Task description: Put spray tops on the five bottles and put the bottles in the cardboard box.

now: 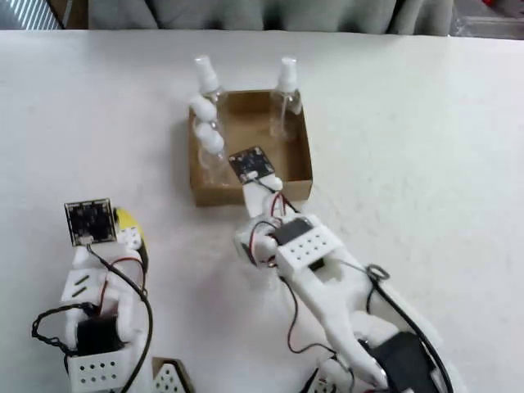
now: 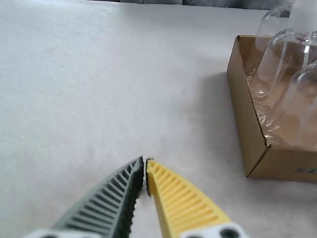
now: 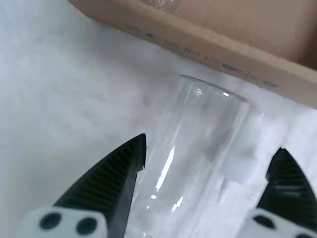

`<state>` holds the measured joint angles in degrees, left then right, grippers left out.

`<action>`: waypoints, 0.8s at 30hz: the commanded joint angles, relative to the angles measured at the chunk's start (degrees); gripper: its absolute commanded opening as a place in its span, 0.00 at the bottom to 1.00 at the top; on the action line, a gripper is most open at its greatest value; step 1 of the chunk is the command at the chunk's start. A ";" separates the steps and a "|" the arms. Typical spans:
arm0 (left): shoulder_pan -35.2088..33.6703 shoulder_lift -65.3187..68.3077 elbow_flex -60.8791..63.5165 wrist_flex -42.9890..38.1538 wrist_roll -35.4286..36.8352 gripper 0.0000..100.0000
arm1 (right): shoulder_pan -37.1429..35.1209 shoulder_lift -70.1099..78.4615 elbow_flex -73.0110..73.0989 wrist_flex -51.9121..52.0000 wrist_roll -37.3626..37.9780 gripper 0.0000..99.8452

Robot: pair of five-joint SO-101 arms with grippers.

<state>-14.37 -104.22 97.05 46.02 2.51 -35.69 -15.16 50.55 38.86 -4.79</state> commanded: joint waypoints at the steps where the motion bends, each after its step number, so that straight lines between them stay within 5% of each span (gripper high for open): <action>1: -0.57 -0.48 -0.09 -0.18 -0.70 0.02 | -0.31 2.68 -3.08 0.22 -0.35 0.35; 5: -0.57 -0.48 -0.09 -0.18 -0.70 0.02 | -1.27 3.65 -3.25 0.22 -0.18 0.30; 13: -0.57 -0.48 -0.09 -0.18 -0.70 0.02 | -1.80 3.65 -3.43 0.22 5.27 0.01; 24: -0.57 -0.48 -0.09 -0.18 -0.70 0.02 | -8.13 3.56 -3.08 0.31 17.41 0.13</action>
<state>-14.37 -104.22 97.05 46.02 2.51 -41.32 -11.74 48.35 38.77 10.33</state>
